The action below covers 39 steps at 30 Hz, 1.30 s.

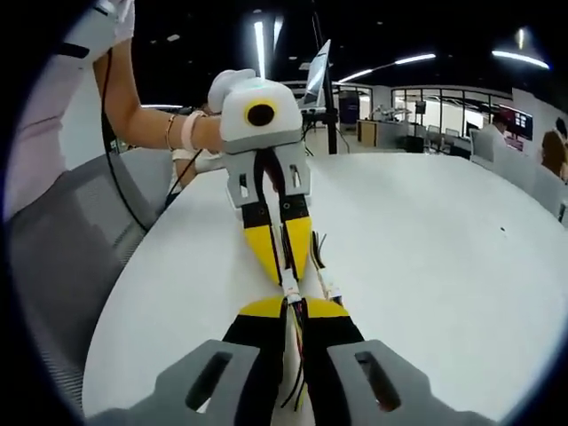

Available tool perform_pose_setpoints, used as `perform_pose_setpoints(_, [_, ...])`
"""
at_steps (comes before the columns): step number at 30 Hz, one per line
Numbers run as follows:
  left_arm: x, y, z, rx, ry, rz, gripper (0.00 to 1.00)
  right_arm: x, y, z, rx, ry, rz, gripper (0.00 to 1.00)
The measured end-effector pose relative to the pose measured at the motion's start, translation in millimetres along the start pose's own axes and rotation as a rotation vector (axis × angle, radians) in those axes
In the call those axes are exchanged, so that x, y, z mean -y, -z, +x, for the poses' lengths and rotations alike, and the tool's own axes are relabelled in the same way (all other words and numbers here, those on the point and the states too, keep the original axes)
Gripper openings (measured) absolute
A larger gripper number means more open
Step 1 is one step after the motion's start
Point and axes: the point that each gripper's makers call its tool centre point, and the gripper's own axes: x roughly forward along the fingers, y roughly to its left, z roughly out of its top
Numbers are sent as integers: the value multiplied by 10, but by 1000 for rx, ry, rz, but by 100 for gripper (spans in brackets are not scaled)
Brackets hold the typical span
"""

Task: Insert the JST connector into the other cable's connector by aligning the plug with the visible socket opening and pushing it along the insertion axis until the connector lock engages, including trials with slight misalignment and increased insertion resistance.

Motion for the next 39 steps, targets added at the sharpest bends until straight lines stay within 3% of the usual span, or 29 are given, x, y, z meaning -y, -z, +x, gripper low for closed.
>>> perform_pose_setpoints(27, [-6,133,20,-50,-7,-3,0,-32,62,75,-26,36,-46,4])
perform_pose_setpoints(30, [-10,137,23,-60,-17,-6,0,-13,76,96,-32,45,-83,4])
perform_pose_setpoints(39, [-16,124,13,-86,-50,17,2,3,106,109,-51,60,-89,5])
